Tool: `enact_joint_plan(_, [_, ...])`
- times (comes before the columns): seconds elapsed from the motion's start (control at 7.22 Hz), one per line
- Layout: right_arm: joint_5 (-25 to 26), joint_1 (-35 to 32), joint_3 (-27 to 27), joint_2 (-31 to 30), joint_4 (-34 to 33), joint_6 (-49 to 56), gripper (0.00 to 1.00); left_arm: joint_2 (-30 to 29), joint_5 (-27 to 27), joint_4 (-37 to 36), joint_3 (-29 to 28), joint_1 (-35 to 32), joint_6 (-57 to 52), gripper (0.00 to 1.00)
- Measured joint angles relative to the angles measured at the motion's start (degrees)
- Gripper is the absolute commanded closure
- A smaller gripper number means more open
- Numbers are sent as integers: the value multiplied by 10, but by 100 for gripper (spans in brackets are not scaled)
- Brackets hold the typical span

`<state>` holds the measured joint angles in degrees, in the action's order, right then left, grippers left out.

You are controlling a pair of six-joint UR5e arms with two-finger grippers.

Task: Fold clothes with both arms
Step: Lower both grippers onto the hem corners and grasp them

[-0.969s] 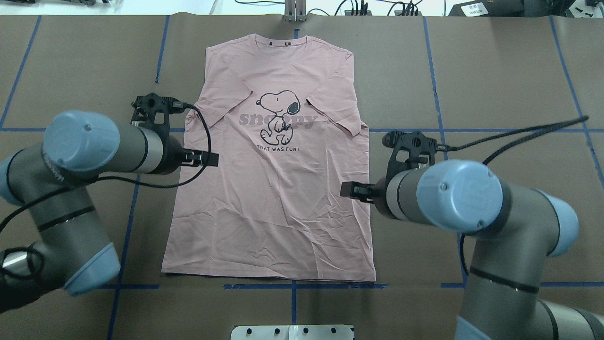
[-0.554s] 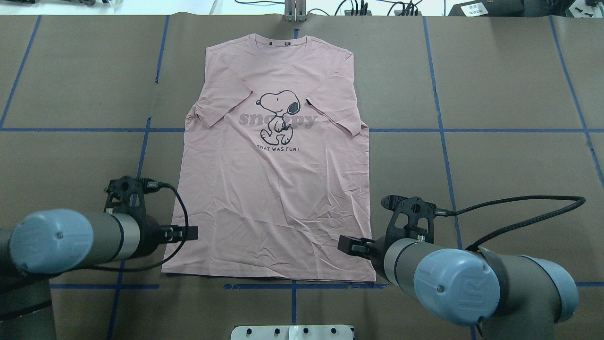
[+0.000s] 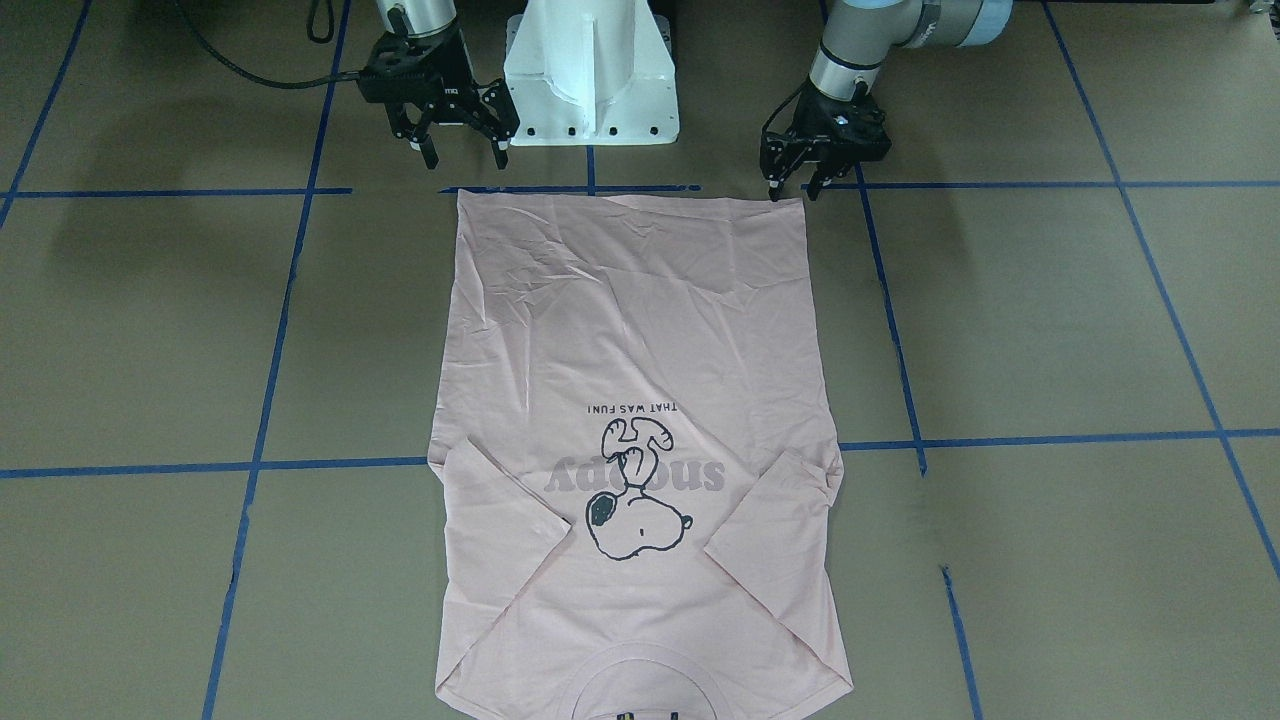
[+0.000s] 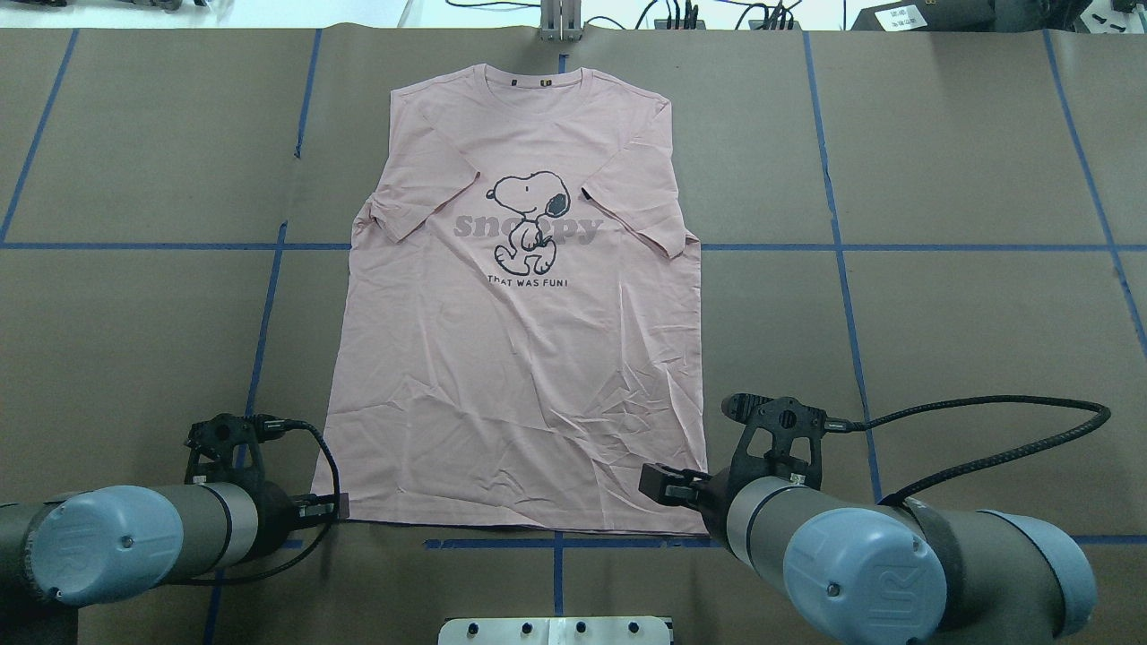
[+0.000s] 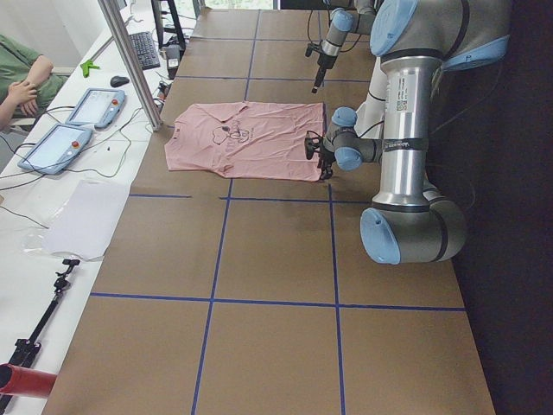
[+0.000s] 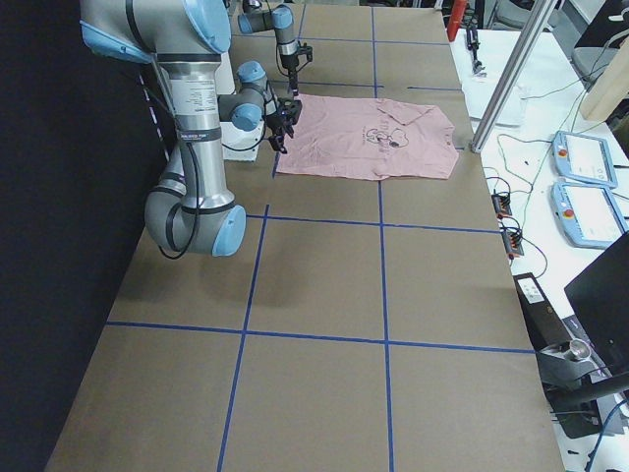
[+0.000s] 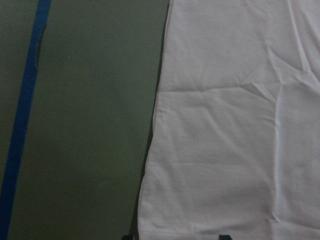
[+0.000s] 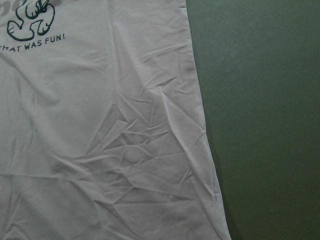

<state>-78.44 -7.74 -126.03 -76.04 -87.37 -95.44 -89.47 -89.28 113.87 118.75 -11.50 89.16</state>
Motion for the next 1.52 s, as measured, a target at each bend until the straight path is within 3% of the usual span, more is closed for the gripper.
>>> enact_joint_plan(0.83, [1, 1, 0, 1, 0, 0, 1, -7, -3, -1, -23, 3, 2, 55])
enact_joint_plan(0.97, [1, 0, 0, 1, 0, 0, 1, -7, -3, -1, -25, 3, 2, 64])
enact_joint_plan(1.11, [1, 0, 0, 0, 0, 0, 1, -9, -4, -1, -27, 3, 2, 96])
enact_joint_plan(1.38, [1, 1, 0, 0, 0, 0, 5, -17, -5, 0, -27, 3, 2, 100])
enact_joint_plan(1.52, [2, 2, 2, -1, 0, 0, 20, -18, -5, -1, -26, 3, 2, 100])
